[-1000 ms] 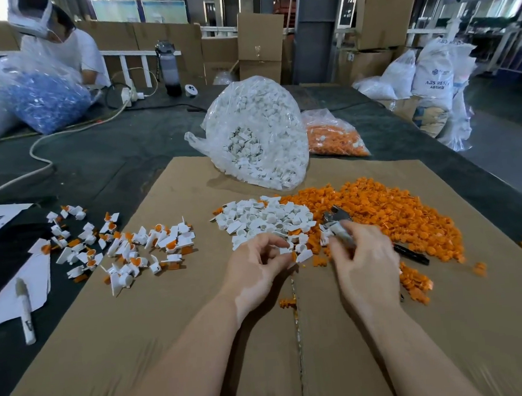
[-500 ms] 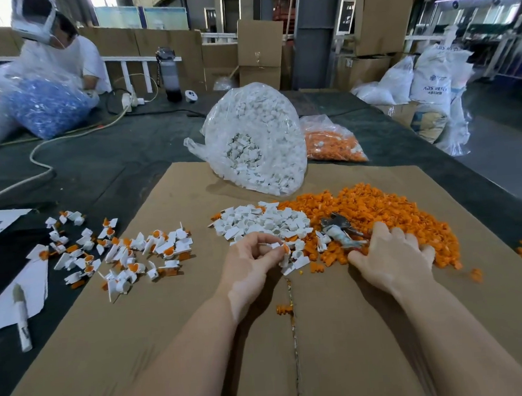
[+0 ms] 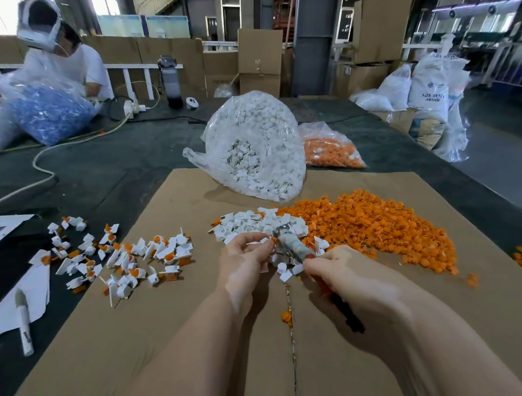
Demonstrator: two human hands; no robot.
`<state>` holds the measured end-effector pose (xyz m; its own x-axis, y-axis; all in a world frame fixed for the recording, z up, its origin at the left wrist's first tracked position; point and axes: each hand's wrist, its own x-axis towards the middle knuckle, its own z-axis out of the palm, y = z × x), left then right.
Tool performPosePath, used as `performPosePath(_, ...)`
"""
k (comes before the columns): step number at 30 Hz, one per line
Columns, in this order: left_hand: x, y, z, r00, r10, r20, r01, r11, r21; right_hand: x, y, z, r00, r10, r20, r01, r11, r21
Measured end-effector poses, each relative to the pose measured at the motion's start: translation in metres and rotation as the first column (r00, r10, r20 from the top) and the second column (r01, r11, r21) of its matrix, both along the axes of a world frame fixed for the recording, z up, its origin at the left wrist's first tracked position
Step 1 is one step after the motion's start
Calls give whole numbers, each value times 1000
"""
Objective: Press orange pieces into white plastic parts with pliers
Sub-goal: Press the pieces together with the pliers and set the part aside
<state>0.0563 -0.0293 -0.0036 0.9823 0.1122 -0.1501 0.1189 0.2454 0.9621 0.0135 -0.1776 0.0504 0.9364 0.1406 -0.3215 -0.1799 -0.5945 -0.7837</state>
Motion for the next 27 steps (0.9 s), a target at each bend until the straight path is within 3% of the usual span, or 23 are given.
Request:
performPosePath(6, 2, 1, -1, 1000, 10, -25, -9, 1000, 22, 5, 0, 1, 994, 46, -97, -45, 999, 10)
performPosePath(15, 0, 1, 1, 999, 23, -30, -23, 1000, 4, 4, 0, 3, 991, 78, -106, -84, 995, -59)
performPosePath(21, 0, 1, 2, 999, 18, -28, -17, 1000, 20, 0, 9, 0, 990, 90, 108, -64, 973, -223)
performPosePath(27, -1, 2, 1, 999, 29, -19, -29, 1000, -3, -1, 12, -10, 978, 17, 210, 33, 972, -232)
